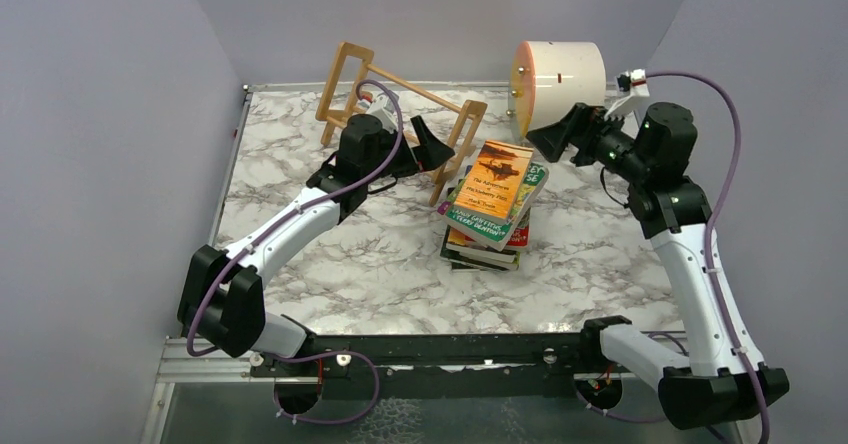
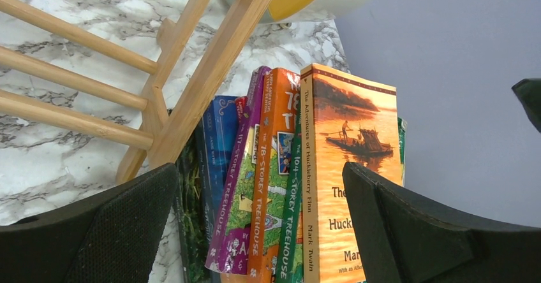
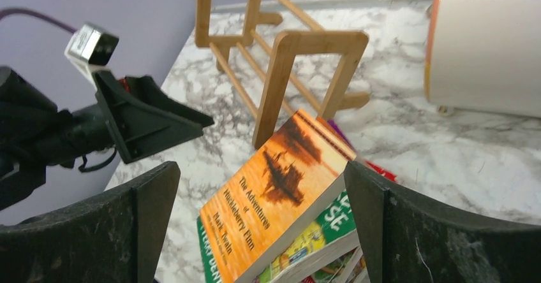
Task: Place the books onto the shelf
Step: Pick up the book from the center of the board.
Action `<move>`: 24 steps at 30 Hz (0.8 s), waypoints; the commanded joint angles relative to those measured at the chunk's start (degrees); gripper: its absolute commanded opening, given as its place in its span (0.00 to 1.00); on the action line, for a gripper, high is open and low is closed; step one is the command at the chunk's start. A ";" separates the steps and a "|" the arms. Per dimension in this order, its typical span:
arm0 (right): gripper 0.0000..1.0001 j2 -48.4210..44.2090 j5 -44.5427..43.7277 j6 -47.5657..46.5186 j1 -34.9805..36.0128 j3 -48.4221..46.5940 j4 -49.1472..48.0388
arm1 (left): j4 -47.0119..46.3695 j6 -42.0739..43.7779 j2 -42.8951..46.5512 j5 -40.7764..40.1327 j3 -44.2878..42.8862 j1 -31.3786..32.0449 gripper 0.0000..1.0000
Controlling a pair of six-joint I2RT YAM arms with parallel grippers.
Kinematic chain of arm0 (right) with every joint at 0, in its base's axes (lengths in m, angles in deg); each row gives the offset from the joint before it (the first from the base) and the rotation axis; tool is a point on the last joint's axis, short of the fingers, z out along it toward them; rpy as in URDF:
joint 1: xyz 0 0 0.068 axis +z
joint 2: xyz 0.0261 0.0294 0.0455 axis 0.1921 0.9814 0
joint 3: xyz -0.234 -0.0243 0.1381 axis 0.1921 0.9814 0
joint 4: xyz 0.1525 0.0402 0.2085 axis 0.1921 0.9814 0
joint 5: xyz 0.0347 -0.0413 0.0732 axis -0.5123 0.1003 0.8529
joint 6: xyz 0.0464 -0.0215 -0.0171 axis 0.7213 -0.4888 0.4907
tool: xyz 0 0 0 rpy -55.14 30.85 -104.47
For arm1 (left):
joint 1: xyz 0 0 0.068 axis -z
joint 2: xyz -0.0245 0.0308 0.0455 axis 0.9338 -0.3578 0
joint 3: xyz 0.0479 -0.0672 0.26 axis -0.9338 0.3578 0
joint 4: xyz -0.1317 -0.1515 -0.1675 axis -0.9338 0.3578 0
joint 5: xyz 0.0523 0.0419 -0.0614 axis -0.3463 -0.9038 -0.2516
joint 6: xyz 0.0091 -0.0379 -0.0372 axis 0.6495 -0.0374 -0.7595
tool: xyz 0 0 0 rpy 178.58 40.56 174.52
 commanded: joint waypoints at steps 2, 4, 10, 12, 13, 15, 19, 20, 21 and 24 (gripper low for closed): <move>1.00 1.78 -17.73 -2.14 12.50 -3.11 8.02 | -1.07 -1.45 0.00 1.25 -1.37 0.40 0.99; 1.00 4.13 -25.91 -2.26 18.86 -5.09 8.85 | -1.09 -0.44 0.35 1.12 -1.44 0.39 0.99; 1.00 7.70 -37.48 -1.64 25.01 -8.75 8.67 | 0.18 1.55 0.66 0.57 -2.21 0.39 0.99; 1.00 6.72 -41.57 -2.23 25.33 -8.69 9.10 | 0.27 1.78 0.94 0.57 -2.07 0.37 0.99; 1.00 6.18 -42.62 -2.72 25.37 -8.53 9.25 | 0.35 1.81 0.98 0.57 -1.99 0.39 0.99; 1.00 5.55 -43.19 -3.34 25.36 -8.34 10.12 | 0.30 1.82 1.13 0.69 -1.98 0.39 0.99; 1.00 4.43 -42.54 -2.55 25.37 -7.58 12.90 | -0.19 0.89 1.00 1.71 -1.87 0.39 0.99; 1.00 3.91 -42.30 -2.09 25.36 -6.92 13.17 | -0.32 0.53 1.04 2.05 -1.93 0.39 0.99; 1.00 3.56 -41.86 -1.86 25.37 -6.34 13.57 | -0.42 0.30 1.03 2.21 -1.93 0.39 0.99; 1.00 2.78 -38.80 -0.61 25.31 -4.82 14.35 | -0.40 0.00 1.26 2.01 -1.62 0.48 0.99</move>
